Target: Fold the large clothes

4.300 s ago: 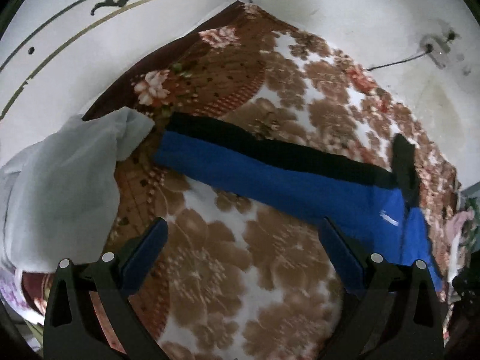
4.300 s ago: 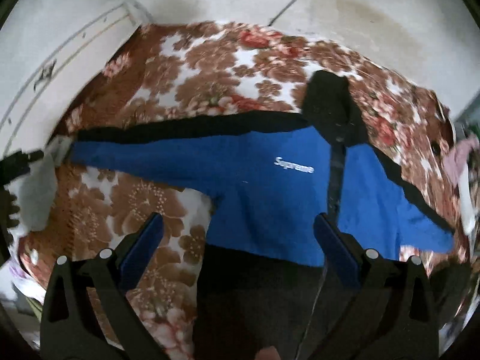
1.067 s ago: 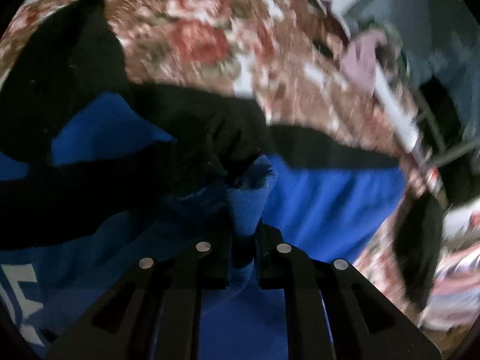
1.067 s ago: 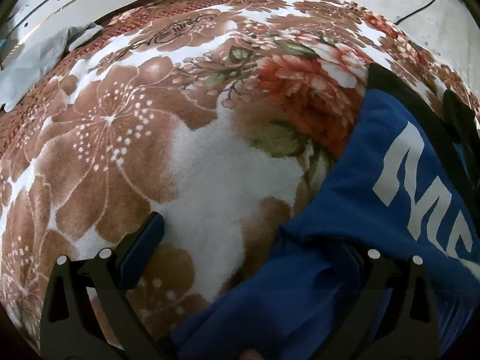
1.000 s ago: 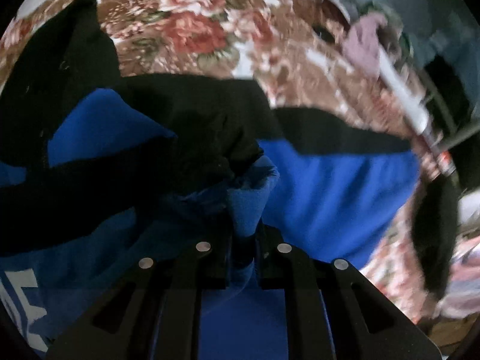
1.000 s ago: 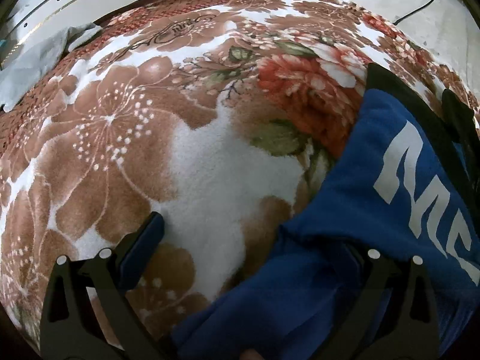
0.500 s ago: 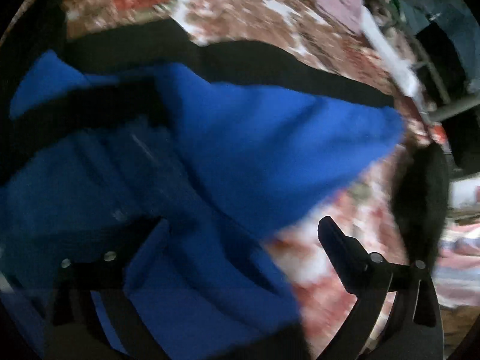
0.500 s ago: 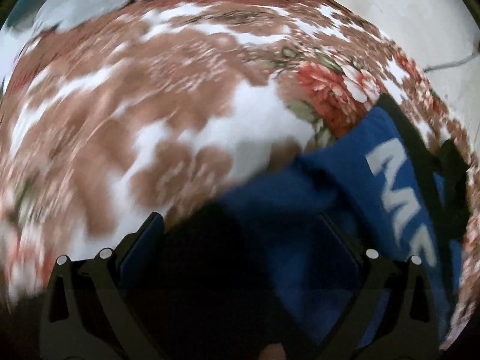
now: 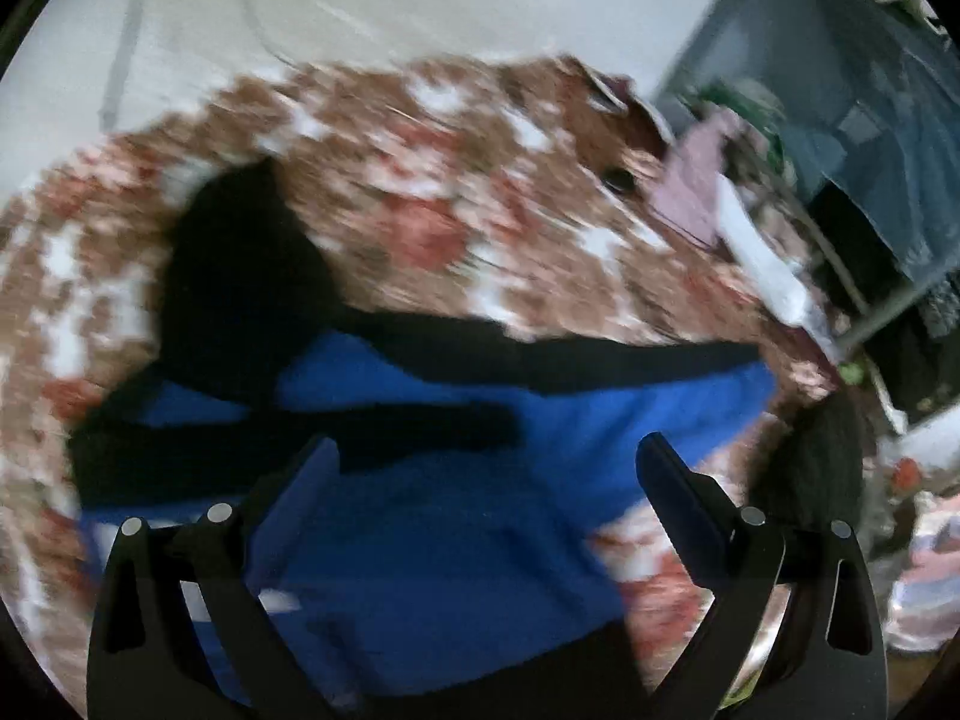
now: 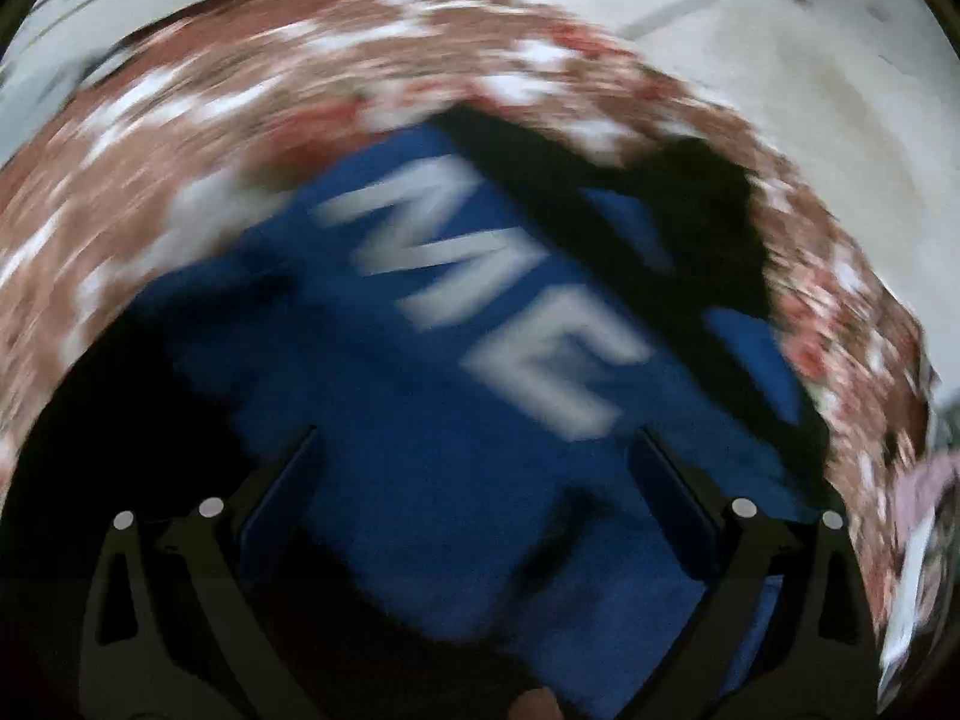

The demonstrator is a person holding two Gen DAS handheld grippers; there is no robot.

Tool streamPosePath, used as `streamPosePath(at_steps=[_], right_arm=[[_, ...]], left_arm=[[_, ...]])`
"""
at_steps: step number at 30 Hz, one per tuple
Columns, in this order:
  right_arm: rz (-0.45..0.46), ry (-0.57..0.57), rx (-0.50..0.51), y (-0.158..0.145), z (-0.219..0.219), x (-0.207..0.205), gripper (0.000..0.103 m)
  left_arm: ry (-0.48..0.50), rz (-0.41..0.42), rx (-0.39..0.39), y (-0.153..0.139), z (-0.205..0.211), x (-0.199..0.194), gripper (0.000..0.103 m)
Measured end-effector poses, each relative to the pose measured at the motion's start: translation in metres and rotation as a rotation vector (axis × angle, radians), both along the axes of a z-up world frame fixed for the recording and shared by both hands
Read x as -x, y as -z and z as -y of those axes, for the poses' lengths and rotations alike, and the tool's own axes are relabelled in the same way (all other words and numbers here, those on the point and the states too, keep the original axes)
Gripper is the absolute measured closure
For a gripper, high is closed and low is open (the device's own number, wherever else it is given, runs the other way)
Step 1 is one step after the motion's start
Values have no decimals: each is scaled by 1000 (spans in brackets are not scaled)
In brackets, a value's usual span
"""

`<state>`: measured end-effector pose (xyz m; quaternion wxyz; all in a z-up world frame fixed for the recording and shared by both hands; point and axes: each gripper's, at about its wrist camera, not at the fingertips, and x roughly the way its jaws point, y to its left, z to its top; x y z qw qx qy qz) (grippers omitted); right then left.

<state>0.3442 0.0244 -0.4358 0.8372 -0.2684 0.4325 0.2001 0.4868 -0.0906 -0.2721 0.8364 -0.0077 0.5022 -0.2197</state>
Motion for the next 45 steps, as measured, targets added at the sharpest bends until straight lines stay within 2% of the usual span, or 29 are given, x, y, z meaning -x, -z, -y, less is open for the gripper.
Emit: streamPosePath(at_steps=[2, 4, 6, 8, 10, 12, 16, 19, 21, 25, 28, 32, 34, 39, 42, 45], right_arm=[[31, 99, 6, -4, 41, -38, 5], [67, 182, 62, 0, 79, -68, 5], [77, 257, 90, 4, 115, -92, 5], [83, 336, 95, 7, 154, -112, 5], [139, 357, 201, 20, 185, -123, 5], [134, 379, 270, 35, 201, -129, 5], [72, 402, 288, 64, 226, -132, 5], [96, 383, 270, 70, 231, -129, 5], [36, 419, 208, 70, 239, -131, 5], [-113, 528, -39, 55, 269, -131, 5], [-114, 586, -208, 26, 304, -114, 5], [-53, 674, -255, -10, 367, -90, 5], [-55, 765, -260, -24, 421, -82, 5], [-109, 944, -259, -33, 547, -68, 5], [-235, 1074, -370, -26, 635, -63, 5], [-294, 1180, -497, -17, 703, -60, 5]], left_arm=[[-39, 40, -48, 2, -51, -6, 5], [-85, 53, -80, 17, -98, -9, 5], [-138, 14, -87, 51, -145, -15, 6], [-160, -81, -80, 99, -179, -16, 8], [-160, -114, -117, 136, -191, -10, 8], [-147, -129, -167, 166, -194, -2, 7], [-125, -184, -278, 224, -207, 14, 7], [-109, -167, -303, 248, -209, 23, 6], [-112, -127, -326, 250, -205, 27, 5], [-160, -114, -356, 233, -198, 31, 6], [-221, -68, -302, 204, -189, 46, 6], [-291, -45, -233, 176, -161, 71, 6], [-321, -44, -196, 171, -144, 84, 6], [-386, -47, -122, 156, -91, 103, 6], [-423, -47, -74, 146, -62, 112, 6], [-427, -51, -67, 146, -37, 117, 6]])
